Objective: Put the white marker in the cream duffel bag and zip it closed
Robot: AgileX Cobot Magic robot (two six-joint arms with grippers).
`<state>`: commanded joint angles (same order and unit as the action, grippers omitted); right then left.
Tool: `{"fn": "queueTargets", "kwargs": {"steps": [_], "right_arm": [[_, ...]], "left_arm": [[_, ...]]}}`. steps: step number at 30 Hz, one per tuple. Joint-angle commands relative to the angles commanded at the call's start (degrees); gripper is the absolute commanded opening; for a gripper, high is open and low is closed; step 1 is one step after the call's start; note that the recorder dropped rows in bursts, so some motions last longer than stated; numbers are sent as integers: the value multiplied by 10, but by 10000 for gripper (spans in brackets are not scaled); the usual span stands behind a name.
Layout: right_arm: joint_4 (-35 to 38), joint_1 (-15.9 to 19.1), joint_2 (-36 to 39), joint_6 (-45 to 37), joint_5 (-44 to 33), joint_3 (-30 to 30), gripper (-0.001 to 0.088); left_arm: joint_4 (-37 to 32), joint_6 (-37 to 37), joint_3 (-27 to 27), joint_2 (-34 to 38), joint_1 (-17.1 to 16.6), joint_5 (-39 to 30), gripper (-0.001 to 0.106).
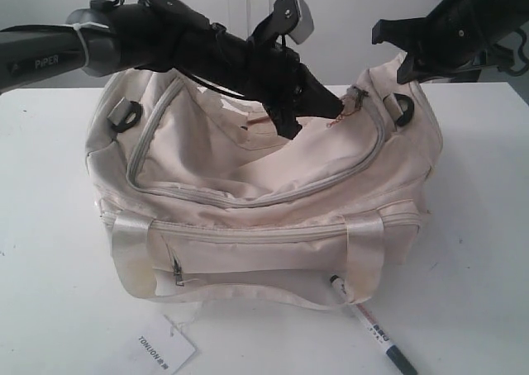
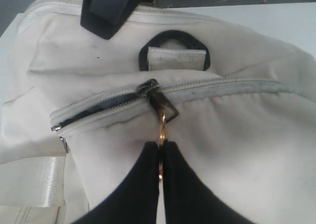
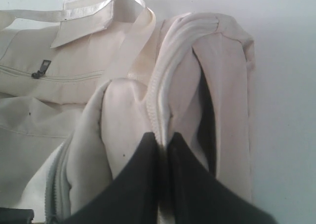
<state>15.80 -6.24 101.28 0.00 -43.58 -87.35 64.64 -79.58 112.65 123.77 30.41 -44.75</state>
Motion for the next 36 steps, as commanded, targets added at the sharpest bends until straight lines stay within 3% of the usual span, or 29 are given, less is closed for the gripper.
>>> {"fn": "queueTargets", "kwargs": {"steps": [20,36], "right_arm": [[0,0,0,0,0,0,0],[0,0,0,0,0,0,0]], "left_arm": [[5,197,0,-31,0,0,0],[25,198,0,-31,0,2,0]]}}
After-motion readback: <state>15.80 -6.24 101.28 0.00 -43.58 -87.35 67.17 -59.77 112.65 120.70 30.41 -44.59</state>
